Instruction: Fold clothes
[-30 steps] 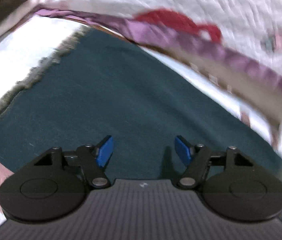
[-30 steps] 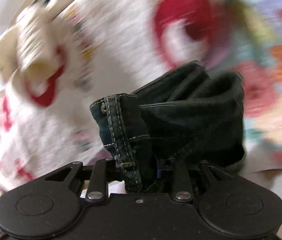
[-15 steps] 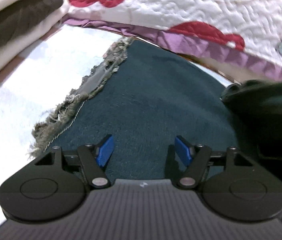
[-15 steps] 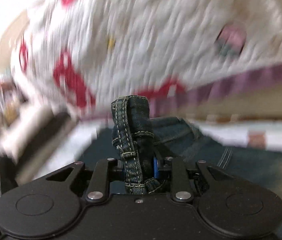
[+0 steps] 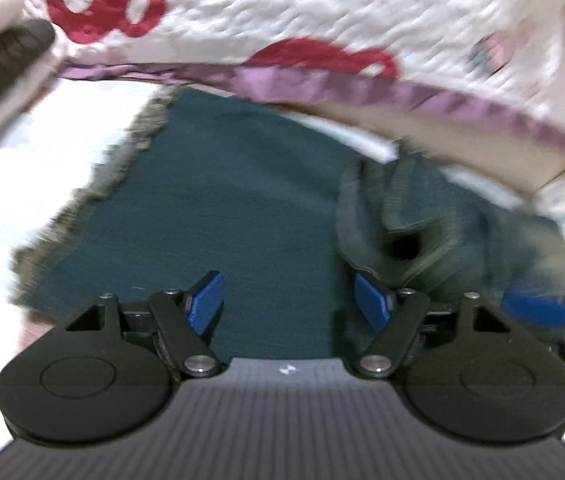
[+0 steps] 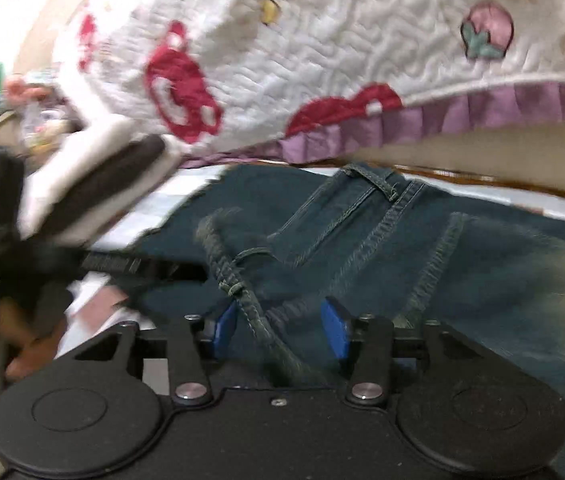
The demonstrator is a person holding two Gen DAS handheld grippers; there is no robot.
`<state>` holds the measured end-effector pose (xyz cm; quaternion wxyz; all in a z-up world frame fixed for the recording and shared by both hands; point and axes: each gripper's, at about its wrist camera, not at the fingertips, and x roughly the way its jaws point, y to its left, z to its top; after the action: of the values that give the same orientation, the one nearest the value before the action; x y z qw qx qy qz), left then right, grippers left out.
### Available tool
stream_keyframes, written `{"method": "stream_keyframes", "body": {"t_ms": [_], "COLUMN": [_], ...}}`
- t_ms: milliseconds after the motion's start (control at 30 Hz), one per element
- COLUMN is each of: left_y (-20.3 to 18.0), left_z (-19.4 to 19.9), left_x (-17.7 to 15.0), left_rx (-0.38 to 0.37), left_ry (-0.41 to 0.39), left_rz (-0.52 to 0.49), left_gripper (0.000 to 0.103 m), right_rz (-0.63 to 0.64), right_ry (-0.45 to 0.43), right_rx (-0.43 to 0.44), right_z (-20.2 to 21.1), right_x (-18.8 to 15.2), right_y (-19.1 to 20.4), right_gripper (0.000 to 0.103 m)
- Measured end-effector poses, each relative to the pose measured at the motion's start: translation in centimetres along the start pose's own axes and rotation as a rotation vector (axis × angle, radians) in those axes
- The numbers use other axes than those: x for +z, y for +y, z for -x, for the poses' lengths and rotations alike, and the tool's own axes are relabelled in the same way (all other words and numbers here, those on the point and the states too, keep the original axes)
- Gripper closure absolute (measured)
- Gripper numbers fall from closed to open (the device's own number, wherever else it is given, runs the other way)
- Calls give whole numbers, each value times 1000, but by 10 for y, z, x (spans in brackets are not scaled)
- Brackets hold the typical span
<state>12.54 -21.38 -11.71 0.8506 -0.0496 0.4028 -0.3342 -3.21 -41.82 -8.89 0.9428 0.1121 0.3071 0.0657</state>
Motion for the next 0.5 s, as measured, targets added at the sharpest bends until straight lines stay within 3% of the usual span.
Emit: {"method": "stream_keyframes", "body": {"t_ms": [167, 367, 500], "left_y": [5, 27, 2], "left_z": [8, 26, 12], "left_x": [0, -5, -3], "left_rx": [-104, -234, -222], "left_ry": [-19, -36, -22], "left_rz": [110, 432, 383], "left_gripper": [31, 30, 22], "right_rz": [130, 285, 284], "right_ry": [6, 14, 56], "right_rx": [-156, -344, -440], "right_z": [58, 127, 125], "right_x": [-37, -81, -86], "right_y": [-40, -87, -103], "right_gripper": [44, 43, 43]}}
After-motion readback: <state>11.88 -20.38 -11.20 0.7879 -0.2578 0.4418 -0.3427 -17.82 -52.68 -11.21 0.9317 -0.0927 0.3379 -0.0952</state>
